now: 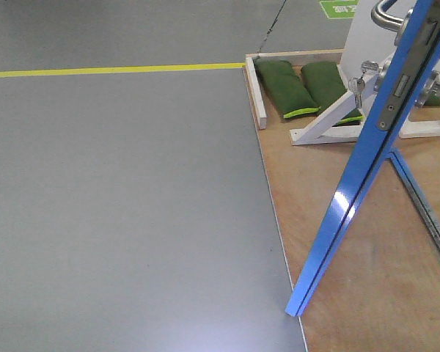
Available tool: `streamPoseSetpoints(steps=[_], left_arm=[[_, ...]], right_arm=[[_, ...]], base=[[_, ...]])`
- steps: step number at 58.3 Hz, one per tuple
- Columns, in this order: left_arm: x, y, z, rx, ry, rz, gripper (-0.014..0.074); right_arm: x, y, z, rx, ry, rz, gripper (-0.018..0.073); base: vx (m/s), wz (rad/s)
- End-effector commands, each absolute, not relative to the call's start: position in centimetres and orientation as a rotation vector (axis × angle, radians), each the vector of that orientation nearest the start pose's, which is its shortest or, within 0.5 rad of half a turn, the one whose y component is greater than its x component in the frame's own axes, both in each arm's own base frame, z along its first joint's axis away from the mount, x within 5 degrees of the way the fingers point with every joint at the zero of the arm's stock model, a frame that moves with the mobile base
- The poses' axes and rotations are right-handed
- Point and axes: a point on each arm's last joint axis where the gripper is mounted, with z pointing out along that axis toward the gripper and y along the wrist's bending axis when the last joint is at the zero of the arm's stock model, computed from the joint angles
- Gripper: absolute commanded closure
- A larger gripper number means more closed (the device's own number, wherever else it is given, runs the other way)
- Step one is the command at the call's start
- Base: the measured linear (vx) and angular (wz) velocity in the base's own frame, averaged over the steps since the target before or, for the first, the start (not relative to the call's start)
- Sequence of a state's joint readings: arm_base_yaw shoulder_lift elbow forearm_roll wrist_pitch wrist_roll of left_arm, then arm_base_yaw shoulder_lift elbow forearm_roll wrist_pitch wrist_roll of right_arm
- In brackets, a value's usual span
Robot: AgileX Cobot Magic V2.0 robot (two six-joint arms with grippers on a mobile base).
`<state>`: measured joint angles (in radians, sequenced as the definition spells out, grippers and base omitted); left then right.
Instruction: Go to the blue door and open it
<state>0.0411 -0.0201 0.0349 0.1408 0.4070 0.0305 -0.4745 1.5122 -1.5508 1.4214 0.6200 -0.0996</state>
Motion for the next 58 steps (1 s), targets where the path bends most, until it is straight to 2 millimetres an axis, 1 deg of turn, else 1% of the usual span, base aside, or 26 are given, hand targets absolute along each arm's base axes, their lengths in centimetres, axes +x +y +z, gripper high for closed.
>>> streamPoseSetpoints(steps=[1,13,58], left_arm=[[5.3,0.6,17.5,0.077,1.815,0.188,0.0526],[5.3,0.6,17.5,0.077,1.815,0.188,0.0526],[5.3,0.6,17.5,0.077,1.815,0.188,0.0526]], right_arm=[[32.3,-9.9,48.4,0.859,1.321,1.125,0.0570],[33.1,-8.7,48.0,0.844,1.353,1.155,0.0570],[33.1,-8.8,48.0,0.846,1.350,1.156,0.0570]], base=[[0.00,0.00],[0.00,0.00],[0.00,0.00]])
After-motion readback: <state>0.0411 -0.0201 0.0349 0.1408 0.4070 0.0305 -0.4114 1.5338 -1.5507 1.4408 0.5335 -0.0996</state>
